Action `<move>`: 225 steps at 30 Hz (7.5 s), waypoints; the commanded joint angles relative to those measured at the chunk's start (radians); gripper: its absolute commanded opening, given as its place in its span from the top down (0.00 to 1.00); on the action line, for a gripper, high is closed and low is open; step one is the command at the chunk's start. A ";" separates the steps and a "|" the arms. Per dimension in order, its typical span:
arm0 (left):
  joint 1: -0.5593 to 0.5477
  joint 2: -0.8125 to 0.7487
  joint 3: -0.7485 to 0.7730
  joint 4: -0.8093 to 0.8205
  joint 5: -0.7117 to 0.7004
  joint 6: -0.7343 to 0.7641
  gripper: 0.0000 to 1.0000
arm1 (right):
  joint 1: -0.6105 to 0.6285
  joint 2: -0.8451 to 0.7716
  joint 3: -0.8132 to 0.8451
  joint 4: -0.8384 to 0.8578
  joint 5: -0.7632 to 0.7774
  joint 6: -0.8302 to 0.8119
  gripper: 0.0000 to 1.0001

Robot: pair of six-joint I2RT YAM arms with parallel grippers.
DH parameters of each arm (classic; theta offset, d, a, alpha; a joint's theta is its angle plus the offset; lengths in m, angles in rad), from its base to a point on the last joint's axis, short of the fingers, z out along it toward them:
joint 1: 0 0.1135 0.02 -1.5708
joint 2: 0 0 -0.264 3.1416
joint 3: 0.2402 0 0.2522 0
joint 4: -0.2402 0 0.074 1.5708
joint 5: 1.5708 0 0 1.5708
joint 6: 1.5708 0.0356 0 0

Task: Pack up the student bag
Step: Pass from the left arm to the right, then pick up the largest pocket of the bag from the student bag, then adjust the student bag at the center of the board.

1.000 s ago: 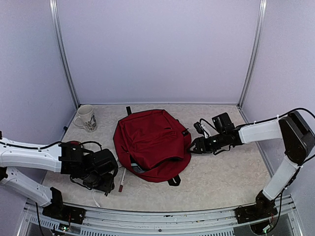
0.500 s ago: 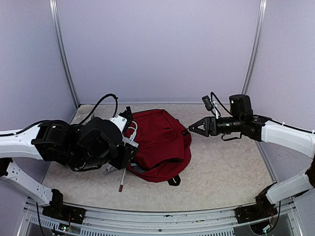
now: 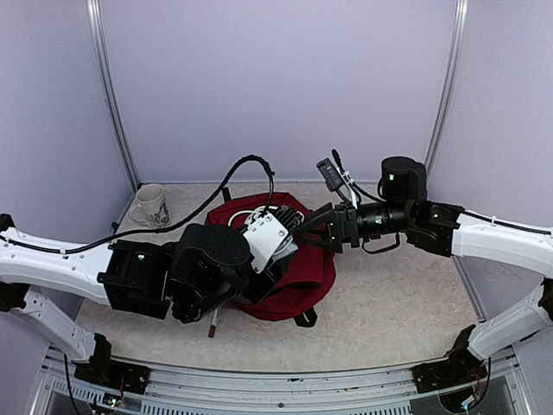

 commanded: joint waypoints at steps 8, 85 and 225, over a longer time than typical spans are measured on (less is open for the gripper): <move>0.012 0.026 0.022 0.106 -0.006 0.077 0.76 | 0.075 0.097 0.041 0.094 0.028 0.023 0.14; 0.453 0.223 0.105 0.075 0.711 -0.045 1.00 | -0.604 -0.327 -0.403 0.035 -0.123 0.191 1.00; 0.668 0.127 -0.159 -0.027 0.596 -0.483 0.01 | -0.543 0.283 -0.298 -0.003 0.304 -0.024 1.00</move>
